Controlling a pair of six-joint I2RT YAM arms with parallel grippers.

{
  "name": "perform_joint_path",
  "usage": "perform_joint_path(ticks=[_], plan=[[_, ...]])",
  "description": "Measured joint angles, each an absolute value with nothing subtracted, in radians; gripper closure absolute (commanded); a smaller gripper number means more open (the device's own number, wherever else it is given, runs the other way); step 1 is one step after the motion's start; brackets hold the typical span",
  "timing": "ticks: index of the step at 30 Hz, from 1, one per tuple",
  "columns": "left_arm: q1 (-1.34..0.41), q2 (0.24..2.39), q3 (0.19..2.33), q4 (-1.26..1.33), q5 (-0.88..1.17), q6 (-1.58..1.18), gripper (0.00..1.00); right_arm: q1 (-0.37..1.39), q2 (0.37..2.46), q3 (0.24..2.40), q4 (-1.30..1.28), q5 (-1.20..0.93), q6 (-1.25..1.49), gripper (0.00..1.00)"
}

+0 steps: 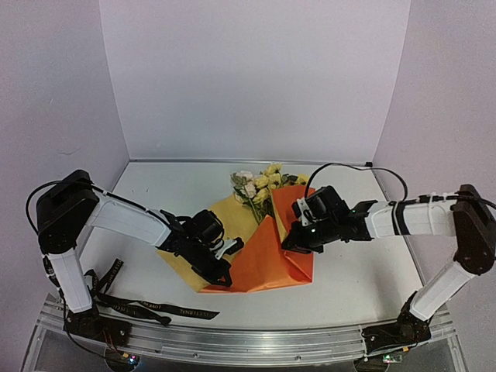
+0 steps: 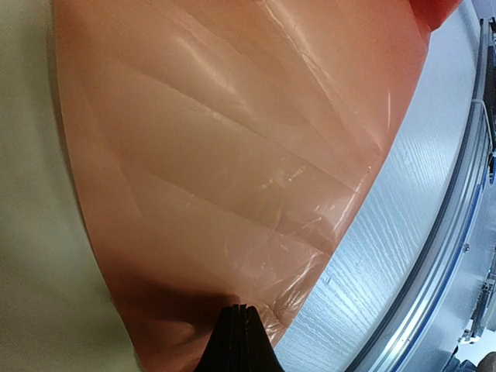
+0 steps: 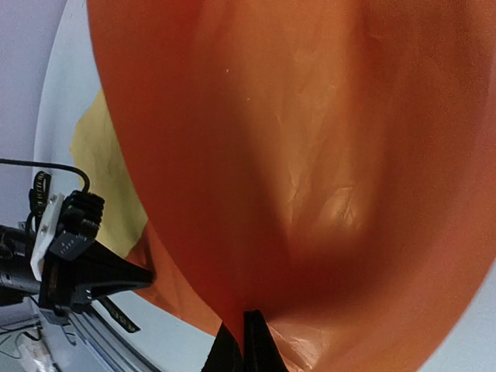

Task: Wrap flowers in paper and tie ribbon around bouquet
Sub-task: Fold the one-fourth-folded wrapping paper at the center of the board.

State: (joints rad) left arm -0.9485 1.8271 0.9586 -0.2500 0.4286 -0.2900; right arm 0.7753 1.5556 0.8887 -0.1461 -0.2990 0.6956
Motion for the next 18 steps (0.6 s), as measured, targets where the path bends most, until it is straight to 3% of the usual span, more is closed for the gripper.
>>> perform_joint_path(ticks=[6, 15, 18], plan=[[-0.949, 1.827, 0.954, -0.234, 0.423, -0.296, 1.00, 0.775, 1.719, 0.920, 0.012, -0.412, 0.811, 1.00], [-0.949, 1.828, 0.956, -0.235, 0.419, -0.296, 1.00, 0.795, 1.745, 0.921, 0.070, -0.487, 0.843, 1.00], [-0.947, 1.828, 0.956, -0.235, 0.419, -0.297, 0.94, 0.797, 1.752, 0.919, 0.077, -0.491, 0.842, 1.00]])
